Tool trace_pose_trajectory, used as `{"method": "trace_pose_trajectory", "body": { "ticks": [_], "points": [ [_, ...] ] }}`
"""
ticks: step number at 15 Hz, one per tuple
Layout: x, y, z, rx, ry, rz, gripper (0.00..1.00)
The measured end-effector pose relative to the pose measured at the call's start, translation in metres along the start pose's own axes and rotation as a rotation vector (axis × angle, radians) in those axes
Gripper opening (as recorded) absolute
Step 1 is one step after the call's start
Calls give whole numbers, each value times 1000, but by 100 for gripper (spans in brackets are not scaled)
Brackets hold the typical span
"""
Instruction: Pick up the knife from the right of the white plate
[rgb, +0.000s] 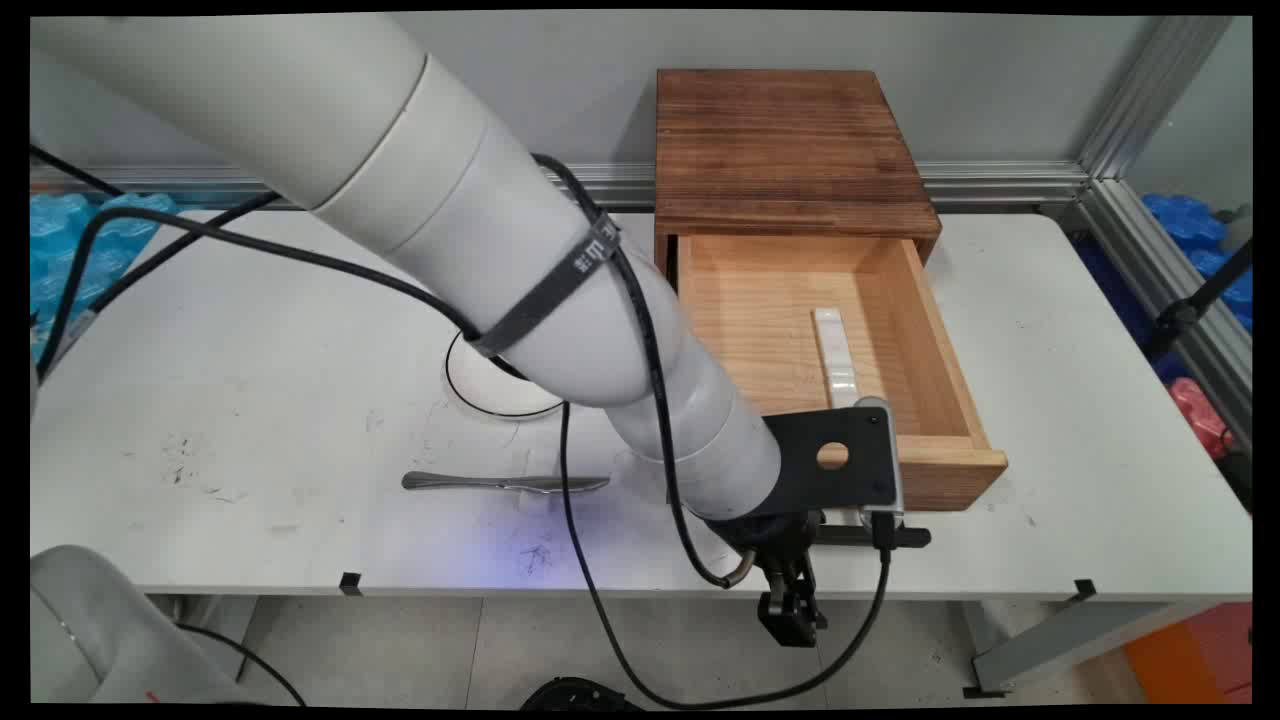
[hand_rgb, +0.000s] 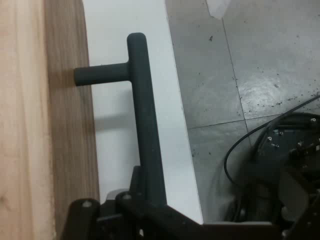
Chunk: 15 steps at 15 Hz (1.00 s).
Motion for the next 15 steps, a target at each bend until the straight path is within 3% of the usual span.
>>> {"method": "trace_pose_trajectory", "body": {
  "ticks": [15],
  "points": [
    [7, 0, -7, 8, 15, 9, 100]
  ]
}}
